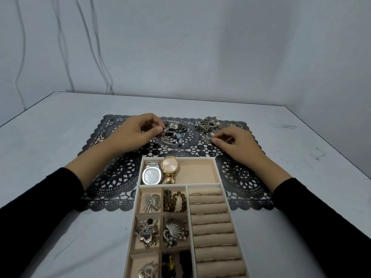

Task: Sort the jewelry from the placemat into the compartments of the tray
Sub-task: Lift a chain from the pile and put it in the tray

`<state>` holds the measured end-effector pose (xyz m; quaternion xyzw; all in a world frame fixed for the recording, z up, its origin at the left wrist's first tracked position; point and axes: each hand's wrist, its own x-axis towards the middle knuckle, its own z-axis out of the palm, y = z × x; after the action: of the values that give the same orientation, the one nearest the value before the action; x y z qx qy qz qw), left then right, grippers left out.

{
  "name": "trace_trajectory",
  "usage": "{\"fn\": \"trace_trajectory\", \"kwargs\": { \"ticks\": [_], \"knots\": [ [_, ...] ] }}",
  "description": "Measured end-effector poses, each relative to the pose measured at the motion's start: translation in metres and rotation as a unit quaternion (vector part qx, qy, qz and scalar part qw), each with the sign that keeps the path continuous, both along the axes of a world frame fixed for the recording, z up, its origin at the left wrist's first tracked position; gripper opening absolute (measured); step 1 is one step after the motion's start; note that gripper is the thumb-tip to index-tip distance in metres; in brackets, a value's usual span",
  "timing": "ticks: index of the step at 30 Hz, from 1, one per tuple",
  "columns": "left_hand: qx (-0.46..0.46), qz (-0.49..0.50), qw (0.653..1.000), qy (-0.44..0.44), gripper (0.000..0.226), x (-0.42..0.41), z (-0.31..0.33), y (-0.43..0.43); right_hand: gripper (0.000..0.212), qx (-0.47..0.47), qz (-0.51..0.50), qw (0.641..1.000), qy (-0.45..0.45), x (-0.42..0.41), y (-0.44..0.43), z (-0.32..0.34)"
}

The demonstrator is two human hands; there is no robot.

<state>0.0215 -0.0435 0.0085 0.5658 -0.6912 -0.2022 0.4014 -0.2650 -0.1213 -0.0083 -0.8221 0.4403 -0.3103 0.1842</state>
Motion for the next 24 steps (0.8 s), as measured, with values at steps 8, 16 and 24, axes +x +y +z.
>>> {"fn": "trace_trajectory", "kwargs": {
  "ticks": [8, 16, 24],
  "knots": [
    [0.016, -0.003, 0.993, -0.119, 0.009, -0.002, -0.005, -0.004, 0.012, 0.010, 0.005, 1.000, -0.002, 0.005, -0.003, -0.002],
    [-0.017, -0.056, 0.988, -0.142, 0.015, -0.032, 0.004, -0.027, 0.016, 0.061, -0.009, 0.998, -0.020, 0.014, -0.015, 0.003],
    [-0.010, -0.126, 0.969, -0.213, 0.024, -0.064, 0.003, -0.061, 0.006, 0.081, -0.009, 0.997, -0.017, 0.012, -0.023, 0.006]
  ]
}}
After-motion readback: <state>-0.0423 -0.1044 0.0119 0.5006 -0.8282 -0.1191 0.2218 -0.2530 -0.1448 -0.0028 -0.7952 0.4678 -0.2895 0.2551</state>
